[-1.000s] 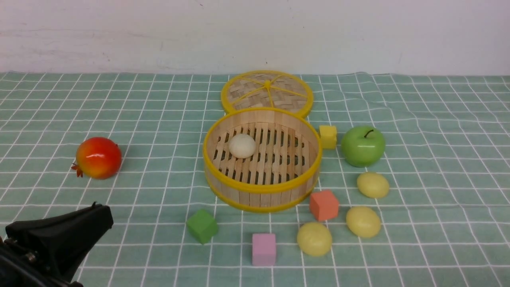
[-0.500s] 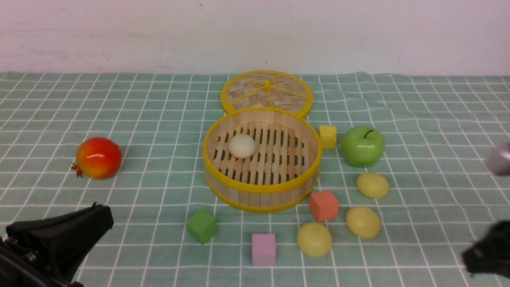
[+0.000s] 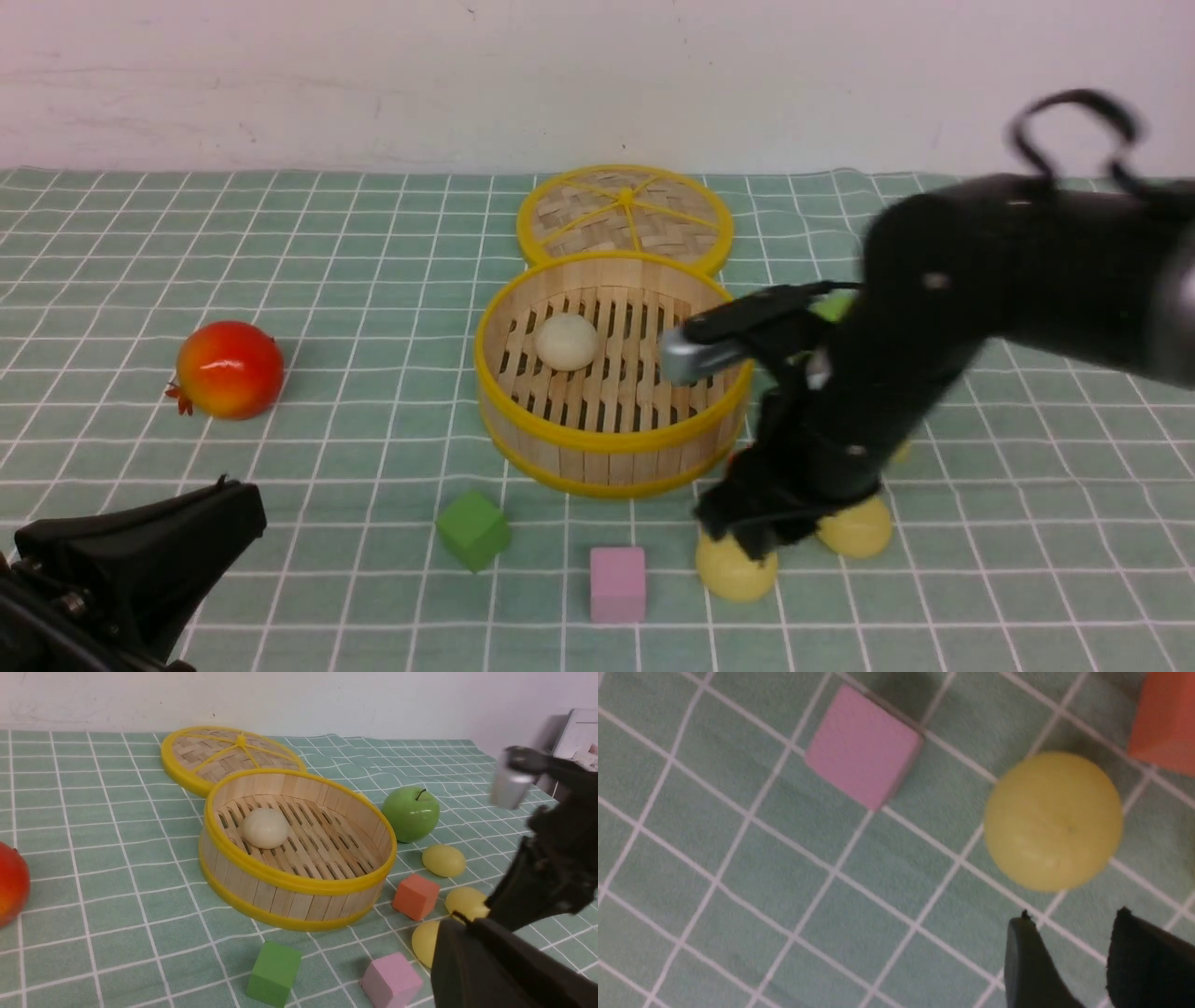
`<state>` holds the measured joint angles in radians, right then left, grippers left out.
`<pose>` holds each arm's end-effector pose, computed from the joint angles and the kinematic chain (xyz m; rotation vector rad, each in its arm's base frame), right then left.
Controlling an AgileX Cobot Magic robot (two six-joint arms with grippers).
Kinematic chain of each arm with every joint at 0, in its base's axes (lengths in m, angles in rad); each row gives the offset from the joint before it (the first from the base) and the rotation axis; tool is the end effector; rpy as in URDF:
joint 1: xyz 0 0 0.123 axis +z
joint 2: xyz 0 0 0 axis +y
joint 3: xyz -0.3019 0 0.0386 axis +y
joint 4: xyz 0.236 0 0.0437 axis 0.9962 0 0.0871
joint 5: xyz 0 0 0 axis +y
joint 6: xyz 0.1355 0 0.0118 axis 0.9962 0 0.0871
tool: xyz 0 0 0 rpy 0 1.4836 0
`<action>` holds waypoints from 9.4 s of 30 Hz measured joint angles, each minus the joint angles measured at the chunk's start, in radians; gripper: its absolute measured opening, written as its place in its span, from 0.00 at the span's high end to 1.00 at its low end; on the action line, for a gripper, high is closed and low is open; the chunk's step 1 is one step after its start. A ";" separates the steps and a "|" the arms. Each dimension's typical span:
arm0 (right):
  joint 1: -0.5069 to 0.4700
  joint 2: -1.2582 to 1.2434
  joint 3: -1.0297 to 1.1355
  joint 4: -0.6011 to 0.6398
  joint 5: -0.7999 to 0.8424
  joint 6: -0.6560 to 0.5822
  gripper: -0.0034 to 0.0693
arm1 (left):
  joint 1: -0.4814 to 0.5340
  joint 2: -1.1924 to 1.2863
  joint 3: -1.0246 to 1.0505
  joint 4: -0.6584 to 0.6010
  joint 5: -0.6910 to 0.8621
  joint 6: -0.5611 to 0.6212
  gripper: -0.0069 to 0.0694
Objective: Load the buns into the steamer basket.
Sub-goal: Use the right arm to grab a steamed stuffed bun, then use the right arm to put the steamed stuffed bun into the steamer, then use the right arm to grab a steamed stuffed bun, then use the right arm to put the steamed stuffed bun into the steamer, then use the right arm to grab a steamed stuffed bun, then use the right arm to put the steamed stuffed bun into the steamer
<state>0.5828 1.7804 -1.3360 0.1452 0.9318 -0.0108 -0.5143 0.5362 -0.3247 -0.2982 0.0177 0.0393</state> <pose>0.3007 0.2172 0.2187 -0.7486 2.7948 0.2947 0.1170 -0.0669 0.2844 0.2263 1.7315 -0.5756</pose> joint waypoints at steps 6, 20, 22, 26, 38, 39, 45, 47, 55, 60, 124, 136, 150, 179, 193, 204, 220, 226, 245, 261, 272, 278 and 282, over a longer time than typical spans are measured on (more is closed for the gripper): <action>0.017 0.065 -0.042 -0.037 0.000 0.029 0.56 | 0.000 0.000 0.000 0.000 0.001 0.000 0.92; 0.017 0.150 -0.045 -0.102 -0.065 0.077 0.58 | 0.000 0.000 0.000 0.000 0.001 0.000 0.91; 0.017 0.150 -0.045 -0.101 -0.070 0.077 0.60 | 0.000 0.000 0.000 0.000 0.001 0.000 0.91; 0.017 0.150 -0.045 -0.102 -0.080 0.077 0.69 | 0.000 0.000 0.000 0.000 0.002 0.000 0.91; 0.017 0.097 -0.045 -0.122 -0.031 0.011 0.96 | 0.000 0.000 0.000 0.000 0.006 0.000 0.90; 0.017 0.076 -0.045 -0.122 -0.030 0.011 0.96 | 0.000 0.000 0.000 0.000 0.006 0.000 0.90; 0.003 -0.038 -0.060 -0.135 -0.205 0.011 0.96 | 0.000 0.000 0.000 0.000 0.008 0.000 0.89; -0.023 -0.020 -0.091 -0.135 -0.320 0.011 0.96 | 0.000 0.000 0.000 0.000 0.010 0.000 0.88; -0.062 0.186 -0.231 -0.107 -0.466 0.011 0.96 | 0.000 0.000 0.000 0.000 0.013 0.000 0.88; -0.062 0.274 -0.286 -0.098 -0.446 0.011 0.91 | 0.000 0.000 0.000 0.000 0.013 0.000 0.88; -0.260 0.080 0.128 -0.021 -0.294 0.028 0.84 | 0.000 0.000 0.000 0.000 0.021 0.000 0.83; -0.260 -0.028 -0.076 0.085 -0.230 -0.058 0.95 | 0.000 0.000 0.000 0.000 0.021 0.000 0.82; -0.260 0.418 -0.537 0.262 -0.302 -0.191 0.94 | 0.000 0.000 0.000 0.000 0.021 0.000 0.80; -0.260 0.364 -0.628 0.267 -0.161 -0.201 0.30 | 0.000 0.000 0.000 0.000 0.021 0.000 0.79; -0.310 0.104 -0.491 -0.154 0.301 0.026 0.66 | 0.000 0.000 0.000 0.000 0.021 0.000 0.79; -0.381 0.184 -0.249 -0.039 0.023 0.077 0.60 | 0.000 0.000 0.000 0.000 0.022 0.000 0.79; -0.381 0.291 -0.247 -0.023 -0.107 0.069 0.55 | 0.000 0.000 0.000 0.000 0.022 0.000 0.76; -0.381 0.291 -0.247 -0.023 -0.094 0.029 0.81 | 0.000 0.000 0.000 0.000 0.022 0.000 0.76; -0.120 0.091 -0.297 0.327 -0.194 -0.361 0.94 | 0.000 0.000 0.000 0.000 0.023 0.000 0.74; -0.062 0.314 -0.384 0.359 -0.308 -0.399 0.93 | 0.000 0.000 0.000 0.000 0.023 0.000 0.73; -0.062 0.343 -0.386 0.329 -0.356 -0.400 0.82 | 0.000 0.000 0.000 0.000 0.023 0.000 0.72; -0.062 0.349 -0.386 0.325 -0.357 -0.408 0.64 | 0.000 0.000 0.000 0.000 0.023 0.000 0.71; -0.062 0.349 -0.386 0.325 -0.361 -0.411 0.49 | 0.000 0.000 0.000 0.000 0.023 0.000 0.71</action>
<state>0.5211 2.1290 -1.7215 0.4699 0.5703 -0.4213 -0.5143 0.5362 -0.3247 -0.2982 0.0408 0.0395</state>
